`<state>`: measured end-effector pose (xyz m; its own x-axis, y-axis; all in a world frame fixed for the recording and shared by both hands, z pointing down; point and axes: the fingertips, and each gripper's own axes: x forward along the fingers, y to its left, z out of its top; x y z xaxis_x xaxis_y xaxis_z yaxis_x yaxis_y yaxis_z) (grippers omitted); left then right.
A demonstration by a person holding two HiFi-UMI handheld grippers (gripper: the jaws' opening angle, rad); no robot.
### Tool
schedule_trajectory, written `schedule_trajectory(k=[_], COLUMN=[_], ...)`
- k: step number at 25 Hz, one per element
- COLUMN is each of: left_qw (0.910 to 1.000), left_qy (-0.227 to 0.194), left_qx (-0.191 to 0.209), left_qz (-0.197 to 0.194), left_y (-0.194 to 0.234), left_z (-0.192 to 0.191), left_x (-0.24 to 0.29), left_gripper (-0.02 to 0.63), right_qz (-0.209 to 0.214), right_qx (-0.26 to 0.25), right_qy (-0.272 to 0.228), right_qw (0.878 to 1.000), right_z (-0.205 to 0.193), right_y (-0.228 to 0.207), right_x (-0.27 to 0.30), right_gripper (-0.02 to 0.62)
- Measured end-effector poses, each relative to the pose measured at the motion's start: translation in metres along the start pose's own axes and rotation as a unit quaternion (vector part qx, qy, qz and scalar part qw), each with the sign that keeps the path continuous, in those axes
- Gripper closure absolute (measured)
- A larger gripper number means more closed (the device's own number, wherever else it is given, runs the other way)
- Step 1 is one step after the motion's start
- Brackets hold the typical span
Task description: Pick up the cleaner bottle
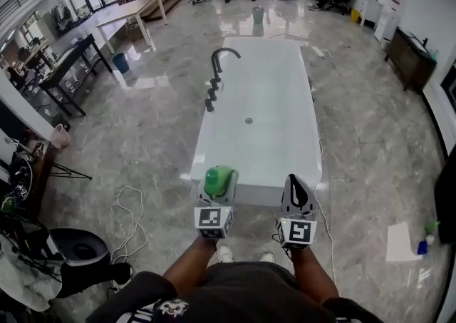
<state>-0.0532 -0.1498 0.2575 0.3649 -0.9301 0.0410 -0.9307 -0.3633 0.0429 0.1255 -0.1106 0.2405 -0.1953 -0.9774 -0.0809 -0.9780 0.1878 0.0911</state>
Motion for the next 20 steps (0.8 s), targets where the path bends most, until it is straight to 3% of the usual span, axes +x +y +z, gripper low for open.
schedule_trajectory(k=[5,20], left_qw=[0.9999,1.0000], left_qy=[-0.011,-0.003], left_qx=[0.009,0.003], left_qz=[-0.010,0.000], left_y=[0.001,0.004], left_z=[0.008,0.013], left_x=[-0.009,-0.033], left_gripper=[0.425,0.425], right_qz=[-0.008,0.028], right_qx=[-0.010,-0.016], right_qy=[-0.004,-0.001], right_qw=[1.000,0.999], right_z=[0.011,0.026], right_y=[0.007,0.037], right_x=[-0.008,-0.008], right_gripper=[0.578,0.579])
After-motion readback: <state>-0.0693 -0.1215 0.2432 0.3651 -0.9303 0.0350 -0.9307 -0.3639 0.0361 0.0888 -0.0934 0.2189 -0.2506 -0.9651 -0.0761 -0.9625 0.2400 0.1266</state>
